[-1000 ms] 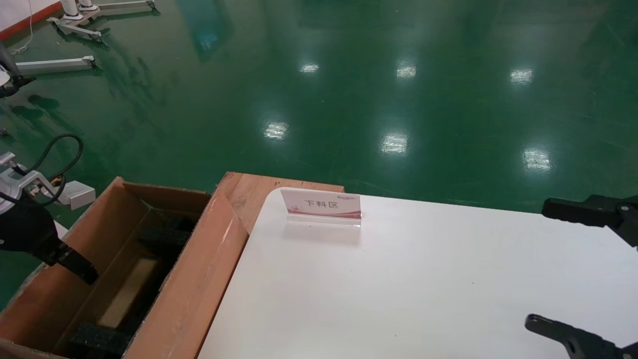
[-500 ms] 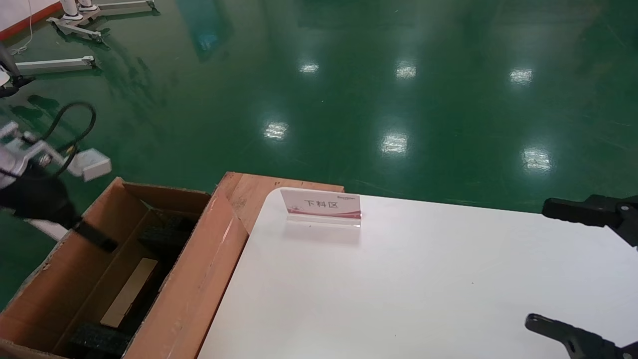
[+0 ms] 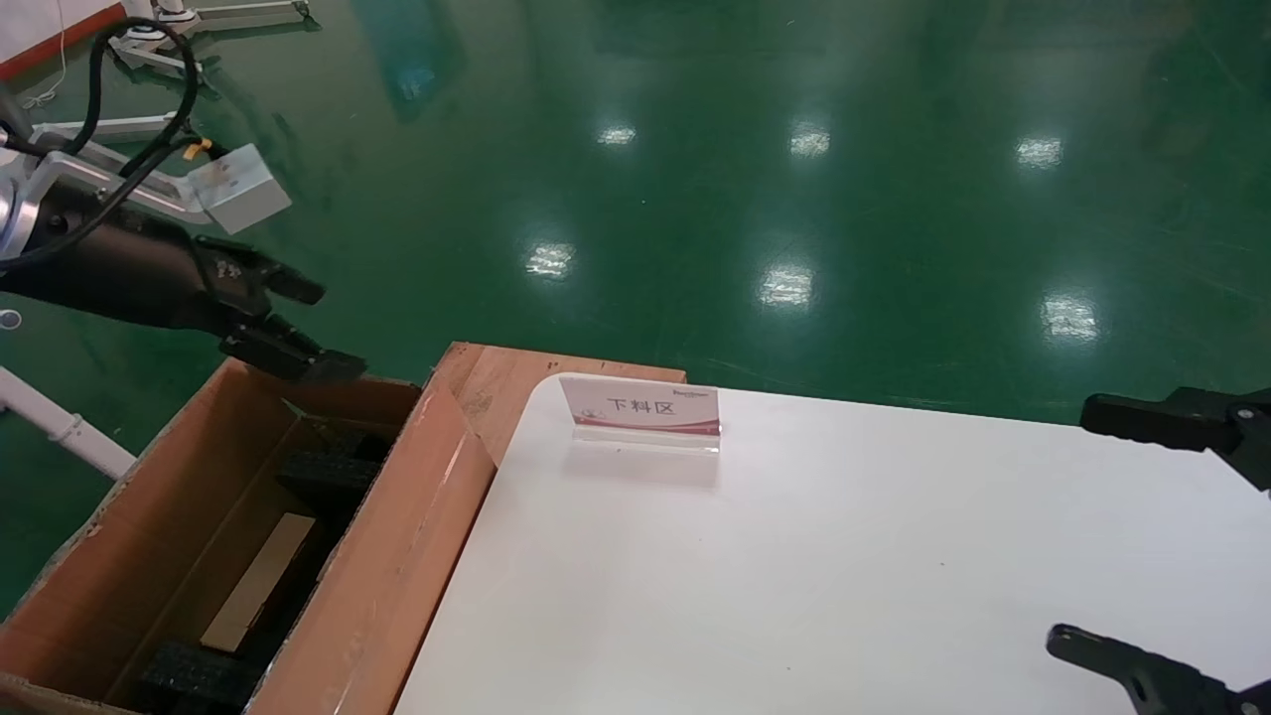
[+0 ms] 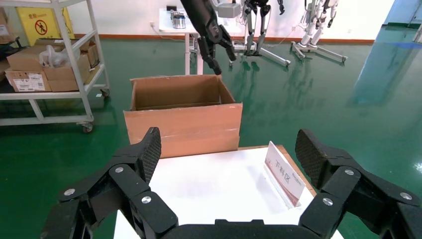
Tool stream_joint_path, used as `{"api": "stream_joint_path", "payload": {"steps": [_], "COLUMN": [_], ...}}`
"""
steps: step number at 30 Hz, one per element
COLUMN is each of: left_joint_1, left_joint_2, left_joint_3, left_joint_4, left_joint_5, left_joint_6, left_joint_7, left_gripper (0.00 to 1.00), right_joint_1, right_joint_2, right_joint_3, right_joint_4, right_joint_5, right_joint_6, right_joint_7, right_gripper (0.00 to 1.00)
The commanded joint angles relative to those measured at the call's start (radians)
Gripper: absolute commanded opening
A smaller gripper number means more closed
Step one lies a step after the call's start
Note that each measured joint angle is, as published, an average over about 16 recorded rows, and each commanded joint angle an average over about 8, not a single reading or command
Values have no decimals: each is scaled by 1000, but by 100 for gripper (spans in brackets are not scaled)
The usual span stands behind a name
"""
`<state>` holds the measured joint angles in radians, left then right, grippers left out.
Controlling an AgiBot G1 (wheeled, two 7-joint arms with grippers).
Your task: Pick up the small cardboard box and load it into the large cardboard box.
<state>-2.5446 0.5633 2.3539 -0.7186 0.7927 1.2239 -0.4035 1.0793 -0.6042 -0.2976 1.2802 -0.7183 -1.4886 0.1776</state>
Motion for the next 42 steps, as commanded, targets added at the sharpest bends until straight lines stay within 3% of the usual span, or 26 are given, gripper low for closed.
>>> {"api": "stream_joint_path", "payload": {"steps": [1, 5, 9, 42], "left_joint_1": [-31, -25, 42, 880], "left_joint_2": [-20, -29, -27, 17], "left_joint_3": [-5, -40, -138, -1274], "left_joint_4": [-52, -98, -129, -385], "left_joint_5": [3, 11, 10, -32], "left_joint_6": [-14, -18, -6, 157], "left_joint_7": [15, 17, 26, 137], "left_gripper": [100, 100, 100, 100], "right_joint_1": [0, 0, 0, 1], "right_joint_2": [0, 0, 0, 1], "right_joint_3": [0, 0, 0, -2], "right_joint_4": [0, 0, -1, -1], "right_joint_5": [0, 0, 0, 1], "right_joint_6": [0, 0, 0, 1], "right_joint_7": [0, 0, 0, -1], "right_gripper": [100, 100, 100, 100]}}
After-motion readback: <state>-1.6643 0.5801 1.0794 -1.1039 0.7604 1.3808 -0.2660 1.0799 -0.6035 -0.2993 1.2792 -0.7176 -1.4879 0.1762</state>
